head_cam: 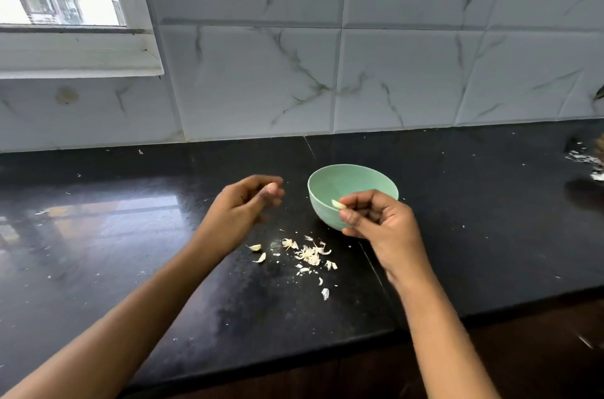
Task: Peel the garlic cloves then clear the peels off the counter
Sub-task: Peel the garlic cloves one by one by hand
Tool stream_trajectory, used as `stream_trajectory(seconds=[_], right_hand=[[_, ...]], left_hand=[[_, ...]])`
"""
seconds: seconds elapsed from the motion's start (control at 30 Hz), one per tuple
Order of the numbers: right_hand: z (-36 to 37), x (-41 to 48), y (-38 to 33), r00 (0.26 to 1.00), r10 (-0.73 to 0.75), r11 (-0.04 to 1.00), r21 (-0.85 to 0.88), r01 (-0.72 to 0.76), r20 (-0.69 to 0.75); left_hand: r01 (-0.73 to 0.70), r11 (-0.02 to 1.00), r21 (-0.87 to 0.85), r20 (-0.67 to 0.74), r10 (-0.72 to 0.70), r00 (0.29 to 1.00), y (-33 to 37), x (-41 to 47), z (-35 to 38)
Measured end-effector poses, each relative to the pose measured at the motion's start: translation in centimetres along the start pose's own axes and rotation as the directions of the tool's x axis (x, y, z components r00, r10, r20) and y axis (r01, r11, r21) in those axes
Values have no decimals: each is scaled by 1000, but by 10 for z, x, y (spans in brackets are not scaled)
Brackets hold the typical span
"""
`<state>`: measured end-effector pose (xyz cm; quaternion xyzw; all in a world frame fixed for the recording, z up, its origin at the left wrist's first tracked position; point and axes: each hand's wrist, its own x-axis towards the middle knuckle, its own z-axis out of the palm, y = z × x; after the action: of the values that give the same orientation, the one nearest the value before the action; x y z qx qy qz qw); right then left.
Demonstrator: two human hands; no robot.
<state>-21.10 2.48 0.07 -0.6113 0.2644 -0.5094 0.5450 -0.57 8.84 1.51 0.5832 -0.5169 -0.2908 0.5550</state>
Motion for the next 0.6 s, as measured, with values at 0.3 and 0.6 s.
stream_trajectory(seconds=[0.3, 0.6], right_hand=[[-44, 56, -39, 994, 85, 886, -461, -42, 73], [-42, 66, -44, 937, 243, 619, -783, 50, 252]], left_hand=[[324, 946, -26, -17, -325, 946, -2, 75, 87], [-4, 972, 235, -115, 32, 993, -12, 48, 87]])
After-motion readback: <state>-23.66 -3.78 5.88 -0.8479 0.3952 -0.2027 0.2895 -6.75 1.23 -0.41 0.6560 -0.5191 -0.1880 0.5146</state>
